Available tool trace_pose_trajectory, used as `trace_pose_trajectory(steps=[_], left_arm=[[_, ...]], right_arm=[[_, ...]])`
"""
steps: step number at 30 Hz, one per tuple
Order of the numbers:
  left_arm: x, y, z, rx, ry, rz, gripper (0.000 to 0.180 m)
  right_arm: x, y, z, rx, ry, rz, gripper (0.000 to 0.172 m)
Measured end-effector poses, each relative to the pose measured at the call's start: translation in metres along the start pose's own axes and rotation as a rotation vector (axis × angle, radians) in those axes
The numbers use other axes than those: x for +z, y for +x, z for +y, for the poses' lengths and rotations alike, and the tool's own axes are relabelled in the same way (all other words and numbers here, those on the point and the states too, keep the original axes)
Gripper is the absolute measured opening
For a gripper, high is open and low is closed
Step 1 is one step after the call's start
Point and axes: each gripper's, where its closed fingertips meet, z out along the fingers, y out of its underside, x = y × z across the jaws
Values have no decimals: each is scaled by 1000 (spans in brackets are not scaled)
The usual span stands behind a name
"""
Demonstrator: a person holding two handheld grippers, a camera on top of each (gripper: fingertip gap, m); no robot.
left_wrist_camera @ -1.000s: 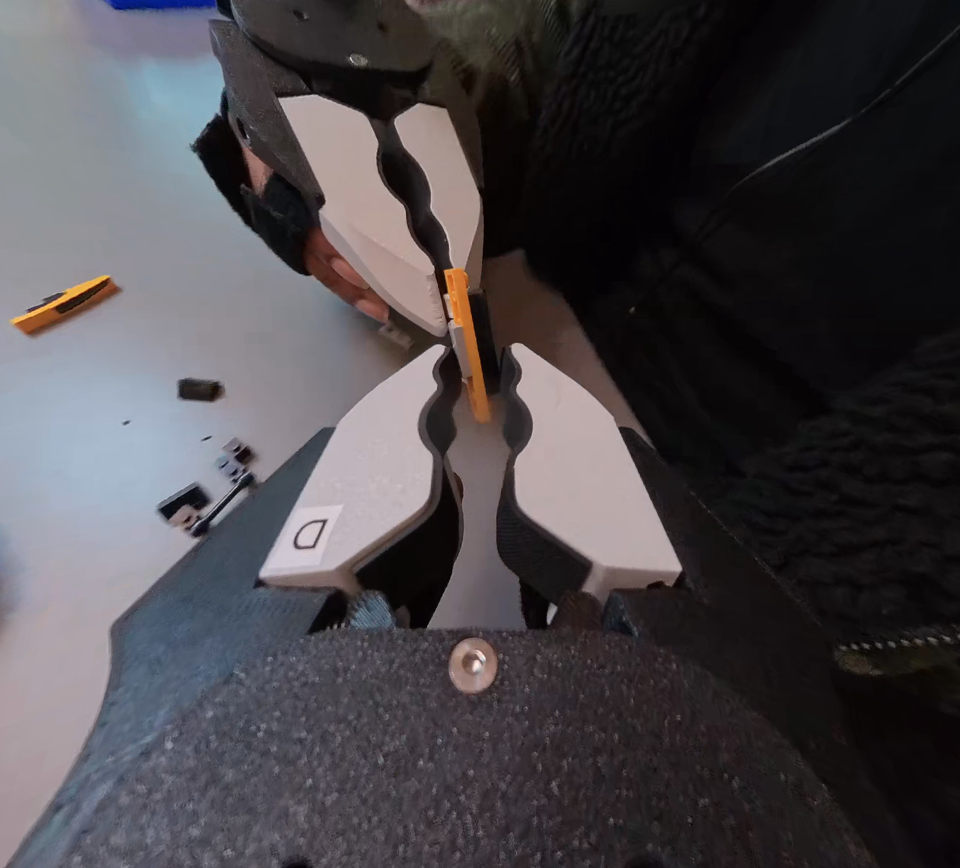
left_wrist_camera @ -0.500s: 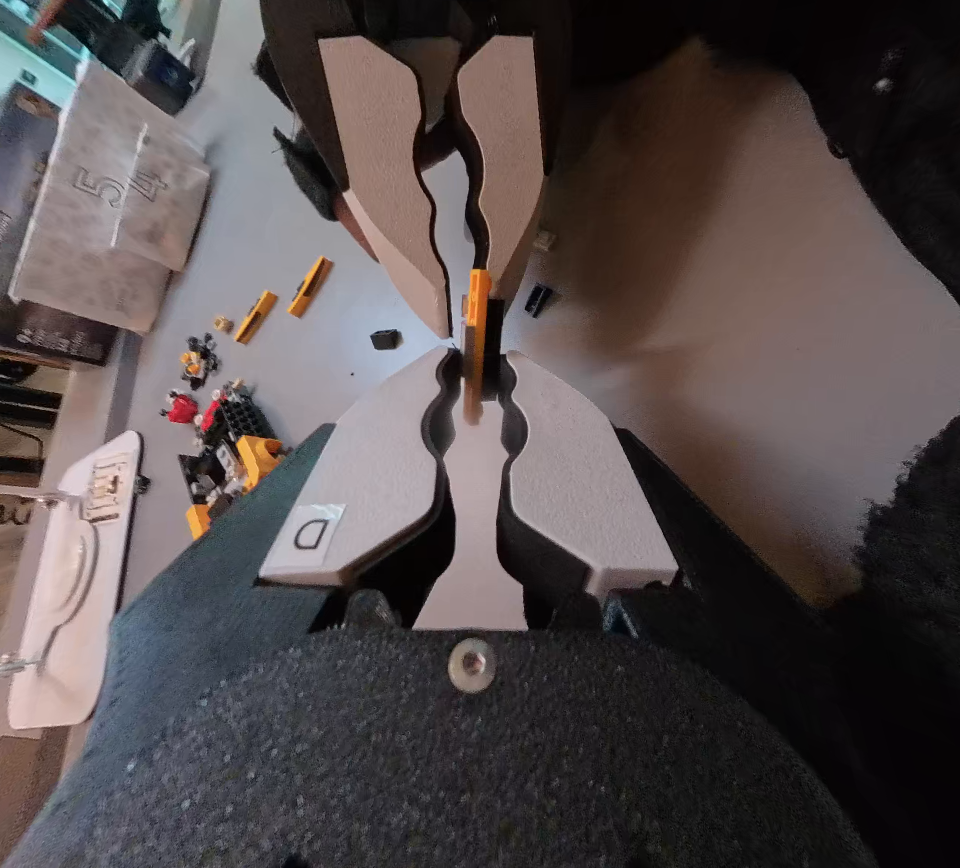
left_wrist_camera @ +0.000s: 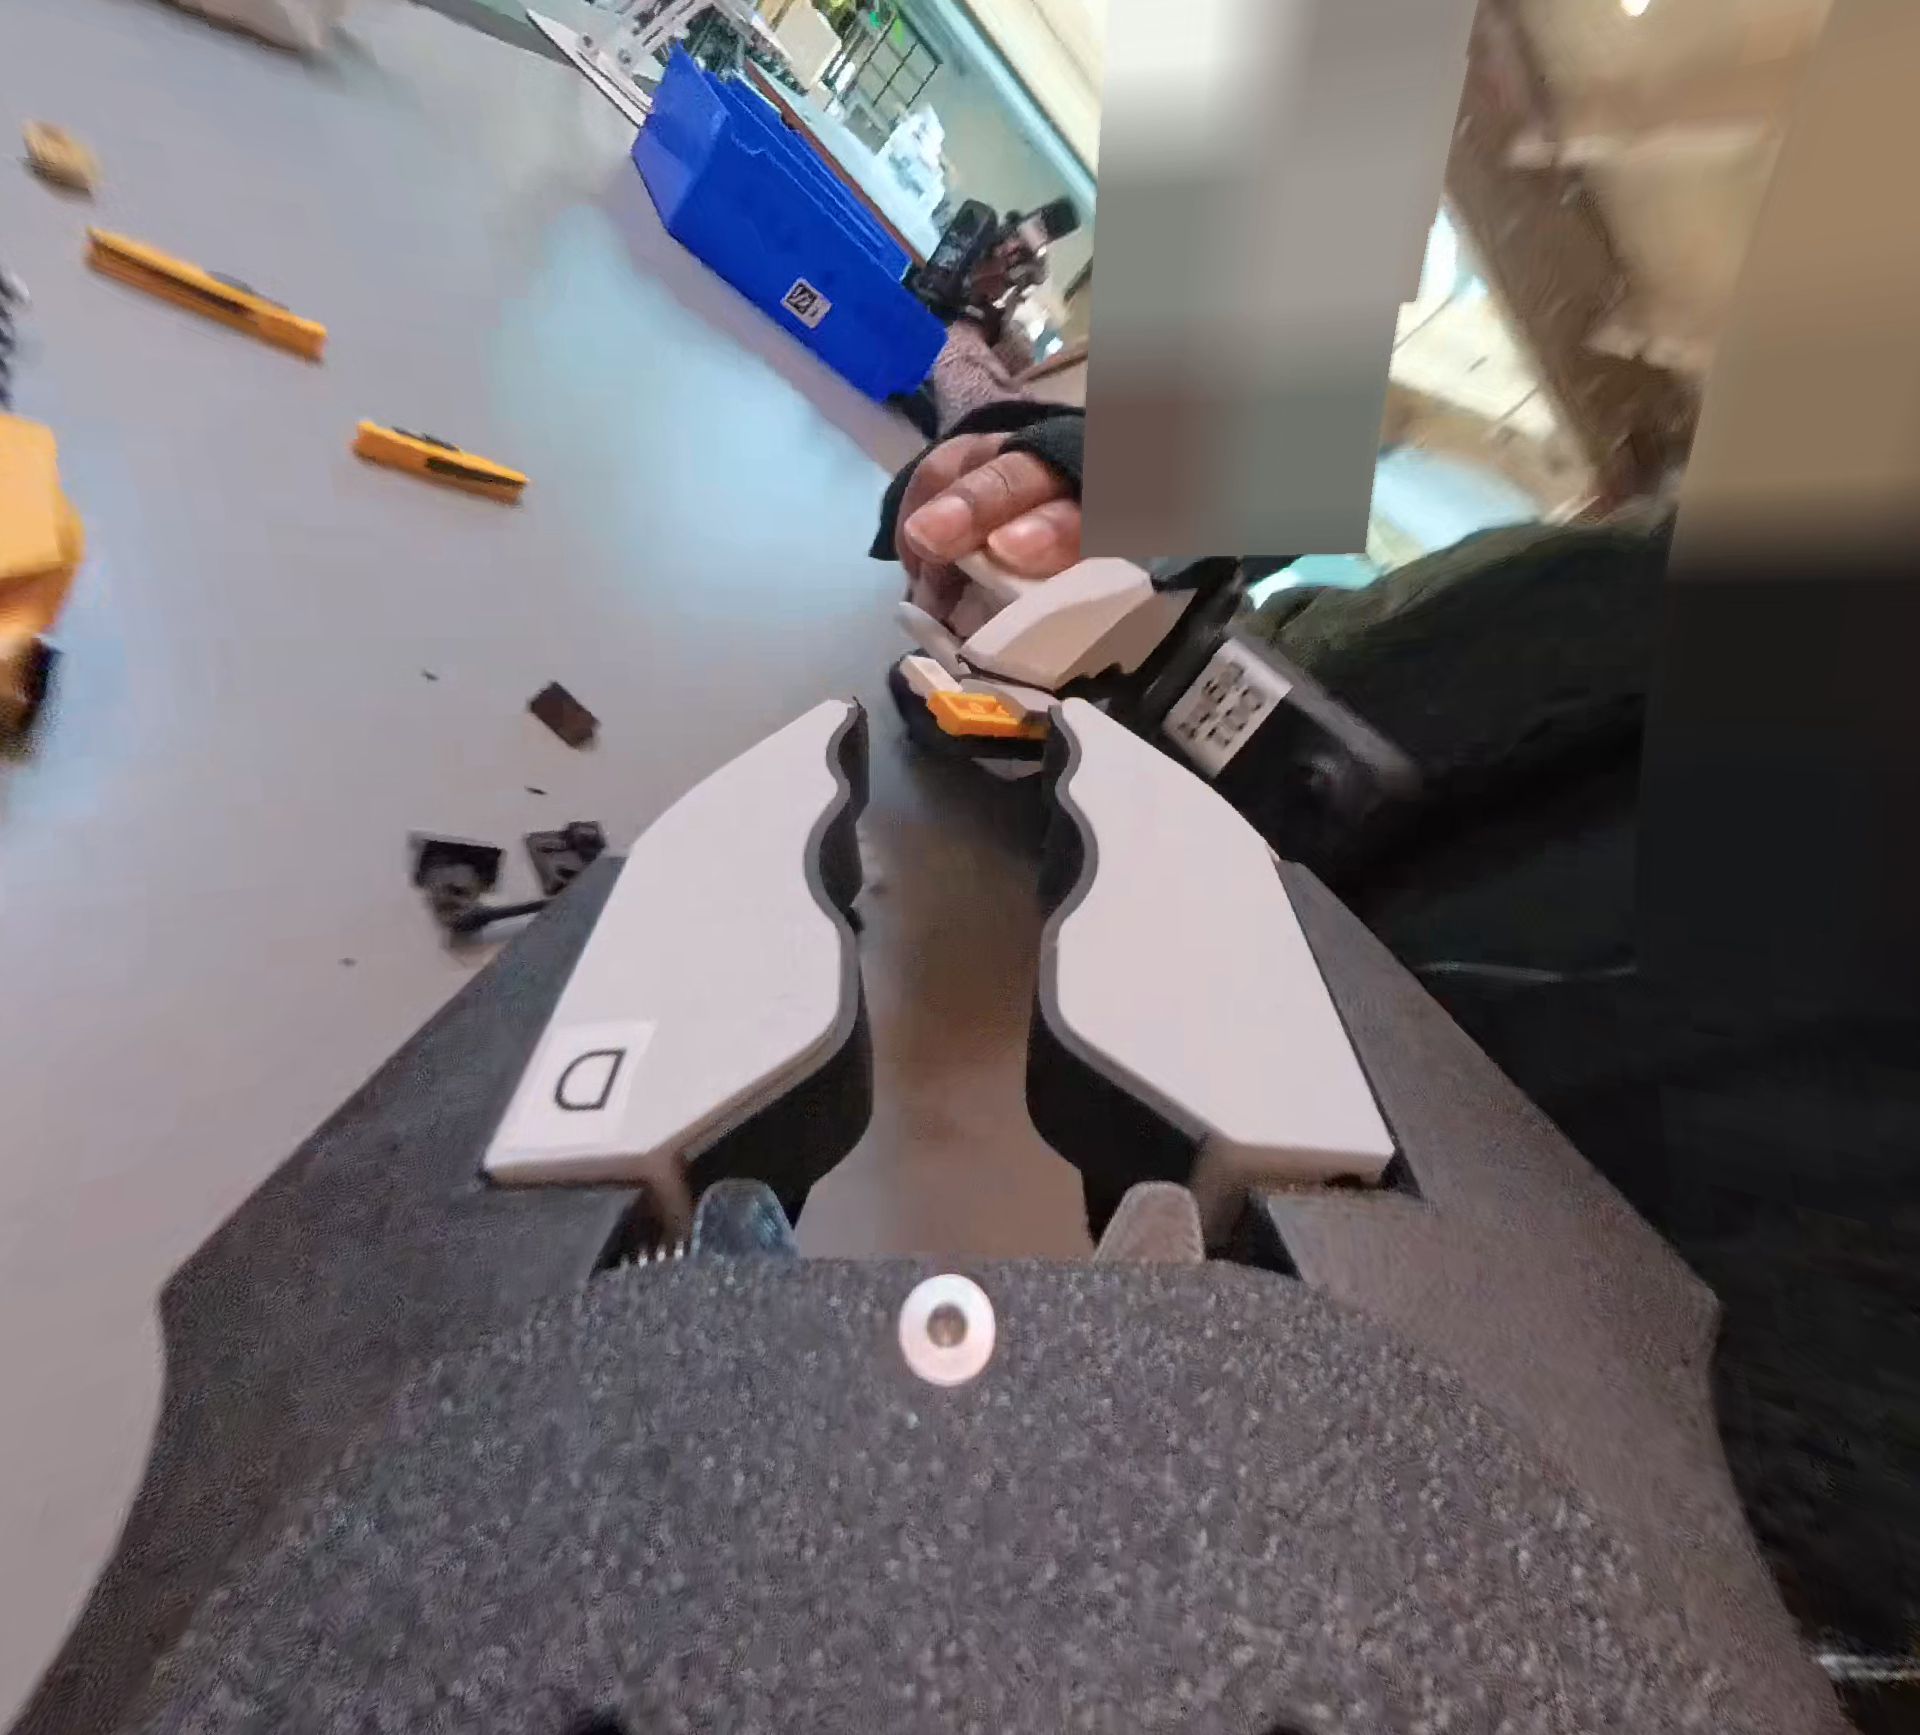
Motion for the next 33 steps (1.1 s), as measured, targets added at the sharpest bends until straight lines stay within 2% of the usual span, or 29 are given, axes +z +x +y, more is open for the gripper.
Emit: trace_pose_trajectory(steps=[2, 6, 9, 12, 14, 17, 21, 23, 26, 29, 33], left_arm=[[5, 7, 1, -99, 23, 84, 35], [7, 6, -2, -189, 44, 113, 25], [5, 7, 0, -179, 43, 121, 22], [5, 7, -3, -70, 49, 69, 20], [3, 2, -7, 33, 64, -23, 19], [-3, -10, -12, 177, 70, -192, 19], [-2, -16, -17, 414, 71, -390, 18], [3, -12, -20, 558, 73, -463, 18], [10, -4, -22, 713, 89, -527, 18], [11, 0, -25, 818, 98, -580, 19], [12, -1, -23, 821, 79, -590, 19]], right_arm=[[1, 1, 1, -26, -3, 24, 4], [-1, 1, -7, -78, 39, 44, 4], [-1, -2, -9, -88, 56, 41, 5], [0, -3, -7, -49, 53, 18, 7], [3, -9, 2, 65, 27, -42, 11], [3, -12, 12, 404, 25, -171, 23], [8, -4, 4, 970, 24, -338, 42], [14, -4, 4, 1109, -18, -351, 42], [20, -7, 12, 1113, -93, -294, 33], [18, 1, 11, 1069, -68, -236, 26], [17, 2, 10, 992, -70, -213, 26]])
